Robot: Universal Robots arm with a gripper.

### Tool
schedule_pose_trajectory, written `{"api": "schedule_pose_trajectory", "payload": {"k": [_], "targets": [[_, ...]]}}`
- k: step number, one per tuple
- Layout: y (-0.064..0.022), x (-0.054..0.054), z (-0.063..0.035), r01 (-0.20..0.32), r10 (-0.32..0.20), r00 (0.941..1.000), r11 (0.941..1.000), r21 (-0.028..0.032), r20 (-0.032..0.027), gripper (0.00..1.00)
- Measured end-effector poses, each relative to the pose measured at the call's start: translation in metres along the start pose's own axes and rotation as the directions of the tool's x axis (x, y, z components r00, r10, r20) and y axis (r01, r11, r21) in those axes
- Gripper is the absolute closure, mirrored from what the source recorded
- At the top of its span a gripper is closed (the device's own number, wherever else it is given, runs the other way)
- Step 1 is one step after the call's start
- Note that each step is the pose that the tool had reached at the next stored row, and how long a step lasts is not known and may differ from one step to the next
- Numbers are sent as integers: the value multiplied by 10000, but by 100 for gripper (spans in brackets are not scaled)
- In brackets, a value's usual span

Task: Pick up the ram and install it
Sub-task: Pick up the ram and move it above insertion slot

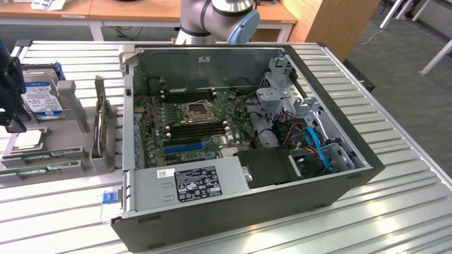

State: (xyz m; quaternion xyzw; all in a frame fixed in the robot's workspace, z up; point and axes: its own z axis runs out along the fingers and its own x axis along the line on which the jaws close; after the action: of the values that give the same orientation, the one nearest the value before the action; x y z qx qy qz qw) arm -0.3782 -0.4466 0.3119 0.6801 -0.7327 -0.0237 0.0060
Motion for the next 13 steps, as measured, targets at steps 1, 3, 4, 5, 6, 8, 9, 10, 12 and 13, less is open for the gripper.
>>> {"api": "schedule_pose_trajectory", "payload": {"k": [1, 3, 4, 5, 6, 8, 9, 10, 12, 13], "targets": [[-1, 1, 12, 6, -6, 10000, 10000, 0, 0, 71], [-2, 1, 35, 18, -18, 10000, 10000, 0, -1, 71], [-2, 1, 47, 23, -23, 10000, 10000, -1, -1, 71], [-3, 2, 62, 29, -29, 10000, 10000, -1, -1, 71], [-4, 2, 80, 36, -36, 10000, 10000, 0, -1, 71], [-5, 3, 114, 51, -51, 10000, 10000, -1, -2, 71], [-6, 3, 131, 58, -58, 10000, 10000, -1, -2, 71], [-7, 3, 147, 65, -65, 10000, 10000, -1, -2, 71], [-7, 4, 174, 79, -79, 10000, 10000, -2, -3, 71], [-8, 5, 185, 85, -85, 10000, 10000, -3, -4, 71]]}}
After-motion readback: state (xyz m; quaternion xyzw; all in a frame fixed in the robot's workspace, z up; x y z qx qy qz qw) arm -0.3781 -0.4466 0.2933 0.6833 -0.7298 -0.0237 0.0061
